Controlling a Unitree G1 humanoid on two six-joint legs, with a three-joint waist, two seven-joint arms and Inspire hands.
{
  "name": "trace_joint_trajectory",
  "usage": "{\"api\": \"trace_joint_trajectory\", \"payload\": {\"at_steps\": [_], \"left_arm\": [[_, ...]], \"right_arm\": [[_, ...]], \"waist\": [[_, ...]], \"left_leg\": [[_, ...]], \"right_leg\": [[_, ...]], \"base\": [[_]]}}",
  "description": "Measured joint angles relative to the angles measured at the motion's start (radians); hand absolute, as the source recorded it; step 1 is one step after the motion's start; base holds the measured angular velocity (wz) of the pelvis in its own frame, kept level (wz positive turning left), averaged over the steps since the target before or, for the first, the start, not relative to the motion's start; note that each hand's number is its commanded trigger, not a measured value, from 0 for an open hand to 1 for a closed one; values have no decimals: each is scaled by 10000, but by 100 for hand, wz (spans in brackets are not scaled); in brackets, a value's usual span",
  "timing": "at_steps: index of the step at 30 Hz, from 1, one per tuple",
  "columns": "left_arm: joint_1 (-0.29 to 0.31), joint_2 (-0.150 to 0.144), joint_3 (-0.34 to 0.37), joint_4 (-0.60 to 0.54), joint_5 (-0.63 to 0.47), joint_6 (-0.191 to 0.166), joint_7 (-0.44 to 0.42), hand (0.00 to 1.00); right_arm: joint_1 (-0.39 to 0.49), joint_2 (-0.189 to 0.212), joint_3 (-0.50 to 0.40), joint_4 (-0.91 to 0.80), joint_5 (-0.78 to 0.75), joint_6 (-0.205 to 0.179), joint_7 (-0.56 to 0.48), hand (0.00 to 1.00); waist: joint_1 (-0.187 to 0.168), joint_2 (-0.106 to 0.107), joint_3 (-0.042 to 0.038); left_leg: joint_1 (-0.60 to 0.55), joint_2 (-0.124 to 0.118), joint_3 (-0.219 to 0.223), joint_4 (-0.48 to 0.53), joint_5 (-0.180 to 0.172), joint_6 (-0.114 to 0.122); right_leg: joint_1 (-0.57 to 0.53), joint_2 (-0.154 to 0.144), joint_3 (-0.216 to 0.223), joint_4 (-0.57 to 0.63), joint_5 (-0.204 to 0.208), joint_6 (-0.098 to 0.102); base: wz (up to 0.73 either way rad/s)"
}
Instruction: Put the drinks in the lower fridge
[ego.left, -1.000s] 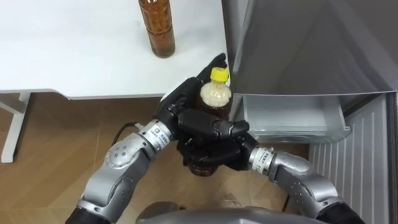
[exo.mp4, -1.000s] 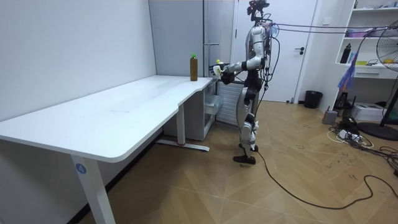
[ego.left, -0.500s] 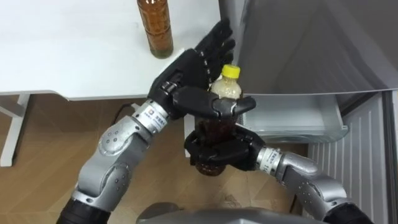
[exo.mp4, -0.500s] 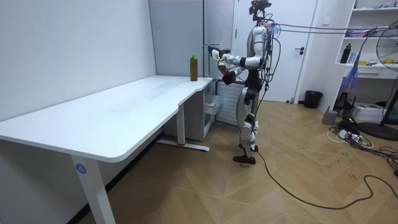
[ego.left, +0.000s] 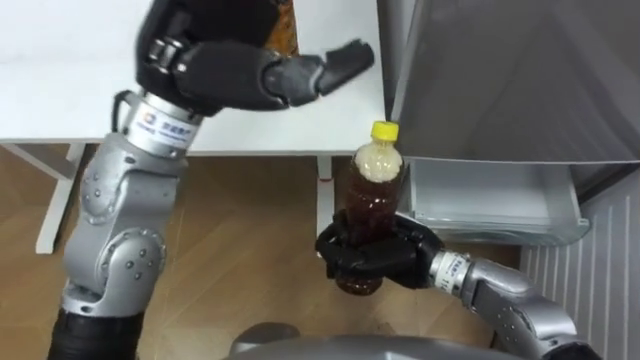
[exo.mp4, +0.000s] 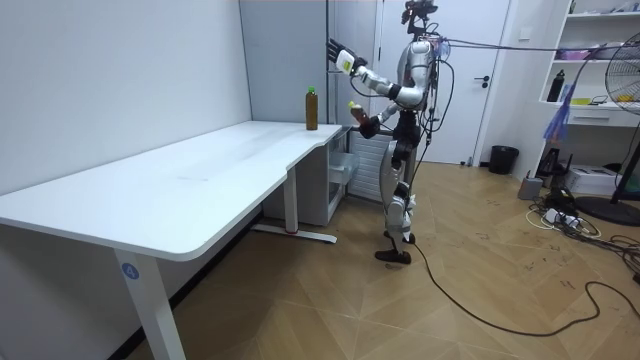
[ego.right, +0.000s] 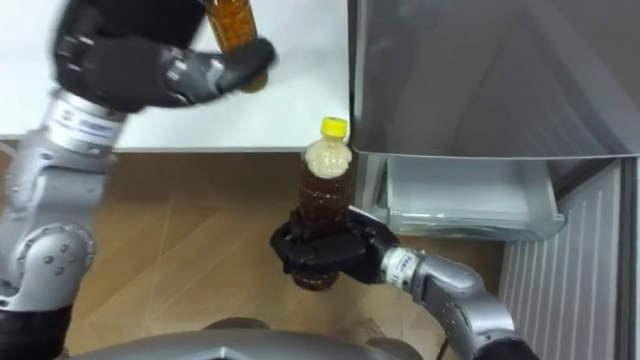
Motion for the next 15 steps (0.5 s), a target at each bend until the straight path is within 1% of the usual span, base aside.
{"api": "trace_joint_trajectory", "payload": {"at_steps": [1, 2, 3, 5, 6, 9, 10, 11, 12, 14, 15], "left_arm": [[0, -4, 405, 0, 120, -11, 218, 0], [1, -5, 781, -1, 114, -55, 445, 0], [3, -5, 953, -1, 113, -102, 553, 0], [3, -4, 1542, -1, 107, -341, 992, 0], [4, -4, 1668, -1, 103, -392, 1100, 0], [14, -26, 2324, -2, -2, -499, 1633, 0], [145, -120, 2665, -8, 19, -599, 1943, 0], [292, -182, 3019, -2, 48, -700, 2341, 0], [343, -189, 3198, 14, 87, -729, 2590, 0], [683, -224, 3854, 24, 146, -915, 3596, 0], [794, -228, 4008, 25, 148, -938, 3849, 0]], "right_arm": [[132, 41, -237, -26, -258, 0, 37, 100], [305, 42, -446, -74, -392, 0, 46, 100], [384, 43, -533, -118, -479, -1, 48, 100], [466, 36, -782, -172, -850, 0, 150, 100], [465, 38, -863, -172, -965, -1, 163, 100], [601, 66, -1125, -173, -1030, -3, 164, 100], [773, 113, -1306, -208, -1055, -3, 157, 100], [921, 132, -1484, -254, -1046, -3, 140, 100], [973, 136, -1558, -255, -1047, -3, 121, 100], [1020, 132, -1657, -351, -1047, -2, -1, 100], [1021, 127, -1670, -399, -1047, -2, -12, 100]], "waist": [[144, 3, -2], [209, 6, -5], [235, 11, -8], [256, 20, -13], [257, 22, -15], [494, 45, -27], [577, 72, -76], [669, 106, -84], [725, 118, -85], [831, 124, -91], [847, 125, -91]], "left_leg": [[8, -3, 12, -35, 2, 2], [16, -5, 5, -47, 3, 2], [23, -7, 3, -52, 3, 2], [39, -18, -28, -24, 6, 4], [53, -20, -29, -15, 6, 4], [226, -11, 7, -80, 5, 4], [293, -20, -6, -146, 5, 4], [367, -23, -6, -164, 3, 4], [410, -23, -3, -199, 4, 3], [449, -20, -3, -230, 4, 2], [450, -20, -3, -228, 4, 2]], "right_leg": [[-20, 1, 16, 0, -1, 1], [-13, 1, 3, 0, -1, 2], [-10, 0, 3, -1, -2, 3], [18, -5, -38, -7, -2, 4], [29, -5, -42, -6, -2, 4], [162, -5, -79, -66, -2, 4], [258, -5, -84, -171, -2, 4], [308, -5, -92, -183, -4, 7], [328, -1, -89, -184, -6, 10], [347, 9, -126, -190, -7, 11], [351, 10, -140, -198, -7, 11]], "base": [[0], [0], [0], [4], [0], [-3], [0], [0], [0], [0], [0]]}}
